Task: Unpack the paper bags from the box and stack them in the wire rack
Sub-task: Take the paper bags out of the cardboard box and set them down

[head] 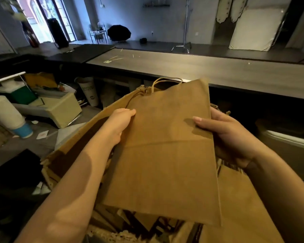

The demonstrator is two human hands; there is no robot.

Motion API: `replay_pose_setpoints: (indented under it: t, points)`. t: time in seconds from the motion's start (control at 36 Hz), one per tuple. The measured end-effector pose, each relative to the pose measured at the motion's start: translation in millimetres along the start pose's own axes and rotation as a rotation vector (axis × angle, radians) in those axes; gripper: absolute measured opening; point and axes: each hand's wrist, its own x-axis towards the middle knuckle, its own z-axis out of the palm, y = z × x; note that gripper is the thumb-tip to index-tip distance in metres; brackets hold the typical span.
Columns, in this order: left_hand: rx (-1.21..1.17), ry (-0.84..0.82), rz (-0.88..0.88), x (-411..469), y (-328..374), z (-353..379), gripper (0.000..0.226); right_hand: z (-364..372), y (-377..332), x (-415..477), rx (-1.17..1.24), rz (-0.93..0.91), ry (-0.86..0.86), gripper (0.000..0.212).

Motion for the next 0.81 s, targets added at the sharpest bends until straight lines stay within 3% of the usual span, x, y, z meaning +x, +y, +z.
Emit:
replay_pose_setpoints:
  t: [0.17,0.28,0.64,0.81]
  points:
    - [0.337,-0.152,0.202,-52.4,14.7,22.2,0.051,-43.5,10.1,-23.0,0.025,-0.106,0.111,0.039]
    - [0.342,-0.235,0.26,-83.9,21.6,45.3,0.061,-75.5,20.0,-42.9,0.012,-0.155,0.26,0.032]
    - [0.46,-0.234,0.641,-150.6,2.7,144.1,0.076,-143.2,75.5,-116.4,-0.097,-0.181,0.764,0.044]
    - [0.54,-0.429,0.606,-155.0,-23.4,182.0,0.093,-162.7,106.3,-144.6,-0.198,-0.108,0.972,0.053]
